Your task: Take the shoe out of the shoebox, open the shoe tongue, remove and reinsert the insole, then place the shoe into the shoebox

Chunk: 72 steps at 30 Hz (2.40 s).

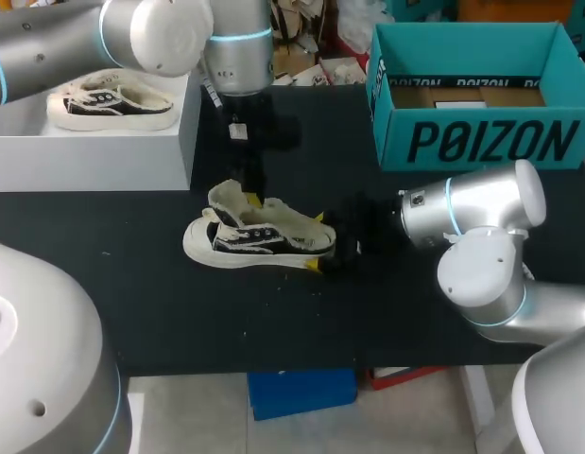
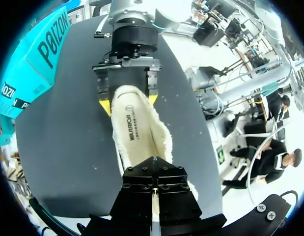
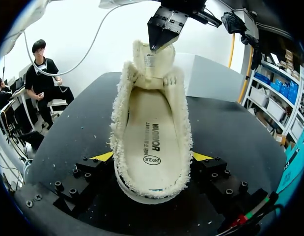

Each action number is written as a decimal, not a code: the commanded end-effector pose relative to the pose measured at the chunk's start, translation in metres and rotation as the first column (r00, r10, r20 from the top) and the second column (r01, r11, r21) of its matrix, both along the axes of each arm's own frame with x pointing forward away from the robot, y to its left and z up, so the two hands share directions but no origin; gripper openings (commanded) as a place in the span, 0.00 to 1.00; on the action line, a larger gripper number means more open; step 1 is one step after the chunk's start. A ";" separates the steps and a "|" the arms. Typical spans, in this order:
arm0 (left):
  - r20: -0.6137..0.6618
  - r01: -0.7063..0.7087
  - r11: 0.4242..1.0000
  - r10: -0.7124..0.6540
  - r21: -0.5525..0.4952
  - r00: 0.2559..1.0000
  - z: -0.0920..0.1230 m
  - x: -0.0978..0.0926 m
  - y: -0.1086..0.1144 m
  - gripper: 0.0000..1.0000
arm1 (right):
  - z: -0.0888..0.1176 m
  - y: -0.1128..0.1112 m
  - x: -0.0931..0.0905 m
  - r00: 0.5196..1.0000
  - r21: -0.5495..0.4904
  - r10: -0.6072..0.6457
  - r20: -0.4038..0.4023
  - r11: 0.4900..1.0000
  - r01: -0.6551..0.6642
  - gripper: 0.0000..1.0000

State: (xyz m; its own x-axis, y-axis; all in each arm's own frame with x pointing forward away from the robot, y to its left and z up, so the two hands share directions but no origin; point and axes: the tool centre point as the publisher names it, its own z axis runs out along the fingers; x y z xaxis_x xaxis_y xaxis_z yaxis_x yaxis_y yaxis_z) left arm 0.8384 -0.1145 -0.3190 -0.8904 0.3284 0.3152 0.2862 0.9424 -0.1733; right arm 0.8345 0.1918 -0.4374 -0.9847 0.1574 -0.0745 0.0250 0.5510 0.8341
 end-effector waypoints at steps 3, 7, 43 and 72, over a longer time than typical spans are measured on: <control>-0.065 -0.011 1.000 0.011 0.012 0.998 -0.012 0.003 -0.008 0.00 | -0.004 -0.002 -0.001 1.000 -0.001 -0.002 0.000 1.000 0.002 0.00; -0.068 -0.033 0.999 0.033 0.002 0.997 -0.020 0.002 -0.010 0.00 | -0.004 -0.002 -0.001 1.000 -0.001 -0.002 0.000 1.000 0.002 0.00; -0.037 -0.092 0.996 0.091 -0.012 0.995 -0.066 -0.017 -0.017 0.00 | -0.004 -0.002 -0.001 1.000 -0.001 -0.002 0.000 1.000 0.002 0.00; -0.061 -0.095 0.995 0.096 0.006 0.994 -0.095 -0.035 -0.020 0.00 | -0.004 -0.002 -0.001 1.000 -0.001 -0.002 0.000 1.000 0.002 0.00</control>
State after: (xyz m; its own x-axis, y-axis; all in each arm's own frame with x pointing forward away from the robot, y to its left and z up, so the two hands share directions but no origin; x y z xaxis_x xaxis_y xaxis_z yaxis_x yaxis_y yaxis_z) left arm 0.8042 -0.1336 -0.4081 -0.8968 0.2444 0.3689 0.1896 0.9655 -0.1786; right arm 0.8344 0.1917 -0.4375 -0.9848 0.1571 -0.0747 0.0247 0.5511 0.8341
